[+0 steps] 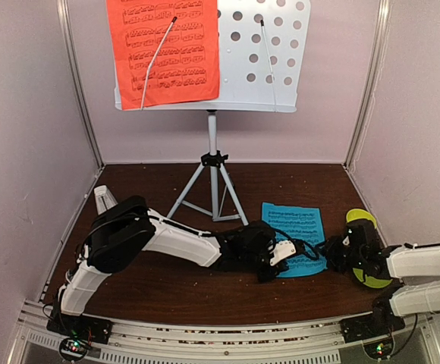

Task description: Set up the instrument practice props

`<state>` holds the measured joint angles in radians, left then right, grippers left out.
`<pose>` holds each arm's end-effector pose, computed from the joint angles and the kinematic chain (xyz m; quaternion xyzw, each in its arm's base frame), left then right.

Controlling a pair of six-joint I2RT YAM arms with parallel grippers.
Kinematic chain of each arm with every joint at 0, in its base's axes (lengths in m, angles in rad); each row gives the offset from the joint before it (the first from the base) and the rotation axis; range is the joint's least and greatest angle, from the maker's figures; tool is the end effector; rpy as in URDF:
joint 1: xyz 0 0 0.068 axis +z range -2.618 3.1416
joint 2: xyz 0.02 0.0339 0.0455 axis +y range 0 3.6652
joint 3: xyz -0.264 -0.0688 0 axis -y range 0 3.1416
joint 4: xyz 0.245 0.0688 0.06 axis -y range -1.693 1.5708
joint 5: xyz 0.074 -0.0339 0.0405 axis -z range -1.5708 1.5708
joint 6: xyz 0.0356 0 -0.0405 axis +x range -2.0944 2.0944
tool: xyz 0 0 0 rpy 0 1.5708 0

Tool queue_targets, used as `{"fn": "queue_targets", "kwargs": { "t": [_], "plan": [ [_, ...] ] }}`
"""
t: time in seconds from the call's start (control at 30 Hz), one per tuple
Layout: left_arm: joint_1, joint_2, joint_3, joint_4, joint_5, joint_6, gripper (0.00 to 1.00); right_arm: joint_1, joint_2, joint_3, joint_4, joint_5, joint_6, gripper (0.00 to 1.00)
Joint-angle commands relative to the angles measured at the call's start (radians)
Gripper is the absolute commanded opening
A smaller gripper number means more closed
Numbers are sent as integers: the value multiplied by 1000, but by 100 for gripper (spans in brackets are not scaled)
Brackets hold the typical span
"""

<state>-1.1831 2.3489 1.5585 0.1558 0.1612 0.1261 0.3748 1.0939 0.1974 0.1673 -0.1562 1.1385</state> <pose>0.1868 -0.4727 0.1049 0.5704 0.6835 -0.2888 0.3521 0.1655 0.0711 0.1214 0.3095 0.8563 0.3314 0.2472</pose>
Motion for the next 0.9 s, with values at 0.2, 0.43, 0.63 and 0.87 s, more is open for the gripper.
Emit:
{"fn": "queue_targets", "kwargs": {
  "t": [0.2, 0.43, 0.63, 0.87],
  "plan": [
    [8, -151, -68, 97, 22, 10, 22, -27, -24, 61, -164, 22, -156, 0],
    [8, -311, -187, 199, -40, -46, 51, -25, -325, 132, -321, -18, -362, 0],
    [25, -443, -352, 350, -92, -165, 65, -22, -533, 278, -497, -151, -630, 0],
    [27, -531, -484, 473, -119, -223, 76, -2, -586, 453, -682, -366, -873, 0]
  ]
}}
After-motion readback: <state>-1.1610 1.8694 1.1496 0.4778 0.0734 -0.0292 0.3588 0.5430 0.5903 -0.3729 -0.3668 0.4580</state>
